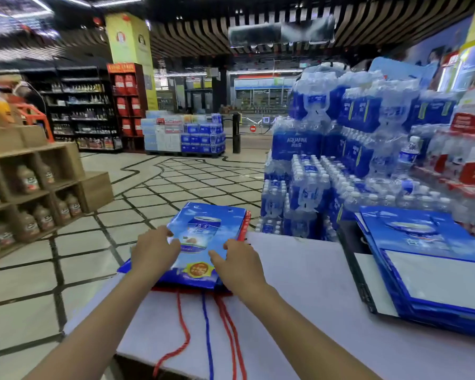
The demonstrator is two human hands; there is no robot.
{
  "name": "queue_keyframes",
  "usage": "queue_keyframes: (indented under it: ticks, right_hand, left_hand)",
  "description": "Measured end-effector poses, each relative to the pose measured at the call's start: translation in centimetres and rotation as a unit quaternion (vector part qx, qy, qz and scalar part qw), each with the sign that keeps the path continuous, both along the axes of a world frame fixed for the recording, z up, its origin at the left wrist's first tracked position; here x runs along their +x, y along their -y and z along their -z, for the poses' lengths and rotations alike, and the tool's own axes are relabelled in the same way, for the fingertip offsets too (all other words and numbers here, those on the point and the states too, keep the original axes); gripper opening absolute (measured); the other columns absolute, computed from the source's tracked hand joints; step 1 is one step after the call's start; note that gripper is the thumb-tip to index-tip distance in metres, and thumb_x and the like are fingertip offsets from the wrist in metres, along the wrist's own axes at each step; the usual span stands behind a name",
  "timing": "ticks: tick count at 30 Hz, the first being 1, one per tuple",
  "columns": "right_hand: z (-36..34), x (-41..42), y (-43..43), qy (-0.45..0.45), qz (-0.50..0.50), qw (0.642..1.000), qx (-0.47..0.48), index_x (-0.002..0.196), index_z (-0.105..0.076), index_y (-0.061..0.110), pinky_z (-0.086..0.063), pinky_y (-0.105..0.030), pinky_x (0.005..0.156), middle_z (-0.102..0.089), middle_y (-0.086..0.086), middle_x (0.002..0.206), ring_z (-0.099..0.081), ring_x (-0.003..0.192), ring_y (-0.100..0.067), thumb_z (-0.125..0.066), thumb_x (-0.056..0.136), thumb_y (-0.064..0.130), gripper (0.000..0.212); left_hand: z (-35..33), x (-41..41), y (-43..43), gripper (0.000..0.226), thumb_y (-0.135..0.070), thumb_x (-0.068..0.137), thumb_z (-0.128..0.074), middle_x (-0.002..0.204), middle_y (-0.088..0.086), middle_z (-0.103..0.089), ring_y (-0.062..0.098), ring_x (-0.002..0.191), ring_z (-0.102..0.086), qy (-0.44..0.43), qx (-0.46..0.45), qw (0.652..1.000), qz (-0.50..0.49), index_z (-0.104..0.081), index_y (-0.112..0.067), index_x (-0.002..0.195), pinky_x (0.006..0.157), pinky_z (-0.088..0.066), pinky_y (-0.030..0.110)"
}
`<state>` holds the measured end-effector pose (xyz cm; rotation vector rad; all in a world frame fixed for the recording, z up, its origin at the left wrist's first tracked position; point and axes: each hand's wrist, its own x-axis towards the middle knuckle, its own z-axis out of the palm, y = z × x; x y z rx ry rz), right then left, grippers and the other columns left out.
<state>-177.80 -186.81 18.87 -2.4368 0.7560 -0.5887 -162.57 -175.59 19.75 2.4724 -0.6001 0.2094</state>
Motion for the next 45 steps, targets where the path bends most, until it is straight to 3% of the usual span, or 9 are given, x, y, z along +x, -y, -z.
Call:
queue_keyframes:
  ticks: [4,9,20,23,32,35,38,40,45]
  right_hand:
    - [1.4,1.9,-1.0,-0.047,0.055,0.997,0.03,0.116,-0.056,0.012,-0.046,-0.035,0.084,-0.058,-0.007,0.118,-0.055,0.108,-0.027,-0.053,0.09,0.059,0.054]
    - [1.5,2.9,0.1,-0.018,0.116,0.971,0.208,0.118,-0.059,0.014,-0.05,-0.035,0.086,-0.063,-0.006,0.114,-0.061,0.102,-0.026,-0.058,0.086,0.052,0.049]
    - [-1.3,2.0,2.7,0.235,0.133,0.785,0.557,0.09,-0.062,0.006,-0.05,-0.023,0.044,-0.066,-0.011,0.084,-0.064,0.065,-0.021,-0.07,0.086,0.009,0.009]
    - [-2.1,1.4,3.1,0.282,0.094,0.75,0.591,0.091,-0.065,0.001,-0.057,-0.042,0.074,-0.069,-0.017,0.09,-0.066,0.077,-0.032,-0.068,0.086,0.006,0.008]
    - [-3.6,-4.6,8.4,0.3,0.049,0.81,0.502,0.106,-0.061,0.007,-0.056,-0.029,0.051,-0.068,-0.01,0.092,-0.066,0.074,-0.022,-0.054,0.091,-0.003,0.019]
    - [-3.0,-6.9,9.7,0.369,0.063,0.796,0.476,0.101,-0.064,0.011,-0.054,-0.028,0.051,-0.069,-0.008,0.096,-0.066,0.076,-0.021,-0.053,0.092,-0.006,0.022]
    - [-2.6,-8.1,10.4,0.434,0.104,0.772,0.453,0.09,-0.064,0.013,-0.055,-0.031,0.059,-0.07,-0.007,0.093,-0.066,0.077,-0.02,-0.058,0.093,0.0,0.015]
    - [-2.4,-8.5,10.6,0.438,0.128,0.778,0.431,0.087,-0.064,0.015,-0.053,-0.03,0.06,-0.069,-0.007,0.092,-0.064,0.075,-0.018,-0.065,0.091,0.006,0.01]
    - [-2.3,-10.4,11.3,0.412,0.119,0.79,0.438,0.094,-0.064,0.017,-0.051,-0.032,0.062,-0.068,-0.007,0.096,-0.063,0.081,-0.02,-0.066,0.091,0.013,0.005]
  left_hand:
    - [2.3,2.2,-2.6,0.052,-0.052,0.086,-0.052,0.124,0.012,-0.056,0.034,0.115,-0.052,-0.017,0.116,0.991,-0.069,-0.055,-0.015,0.122,0.092,-0.043,0.04]
    - [4.0,3.1,-3.3,0.061,-0.059,0.086,-0.052,0.123,0.014,-0.056,0.034,0.114,-0.053,-0.058,0.069,0.994,-0.056,-0.051,-0.009,0.121,0.091,-0.046,0.039]
    - [1.3,0.5,-1.9,0.055,-0.042,0.084,-0.068,0.121,0.018,-0.053,0.035,0.115,-0.049,0.035,-0.074,0.995,-0.062,-0.05,-0.012,0.127,0.097,-0.037,0.042]
    - [0.9,-0.3,-1.2,0.053,-0.041,0.085,-0.068,0.122,0.018,-0.052,0.035,0.114,-0.049,0.006,-0.138,0.989,-0.045,-0.051,-0.011,0.126,0.098,-0.037,0.041]
    - [0.4,-3.5,3.6,0.032,-0.03,0.088,-0.068,0.113,0.002,-0.054,0.018,0.097,-0.052,-0.128,-0.269,0.951,0.086,-0.055,-0.017,0.114,0.08,-0.041,0.031]
    - [0.5,-5.1,6.0,0.054,-0.03,0.083,-0.074,0.117,0.002,-0.053,0.022,0.104,-0.054,-0.159,-0.294,0.938,0.09,-0.049,-0.011,0.127,0.087,-0.044,0.034]
    - [0.3,-7.9,8.4,0.081,-0.045,0.072,-0.082,0.101,0.005,-0.064,0.025,0.088,-0.062,-0.356,-0.412,0.829,0.124,-0.043,-0.005,0.132,0.077,-0.05,0.037]
    - [0.4,-10.9,10.0,0.044,-0.027,0.087,-0.07,0.092,0.01,-0.072,0.025,0.077,-0.069,-0.482,-0.443,0.729,0.202,-0.056,-0.003,0.121,0.066,-0.056,0.03]
    - [0.6,-14.2,11.8,0.03,0.004,0.091,-0.056,0.1,0.013,-0.071,0.023,0.071,-0.071,-0.491,-0.469,0.694,0.239,-0.058,0.0,0.12,0.057,-0.057,0.027]
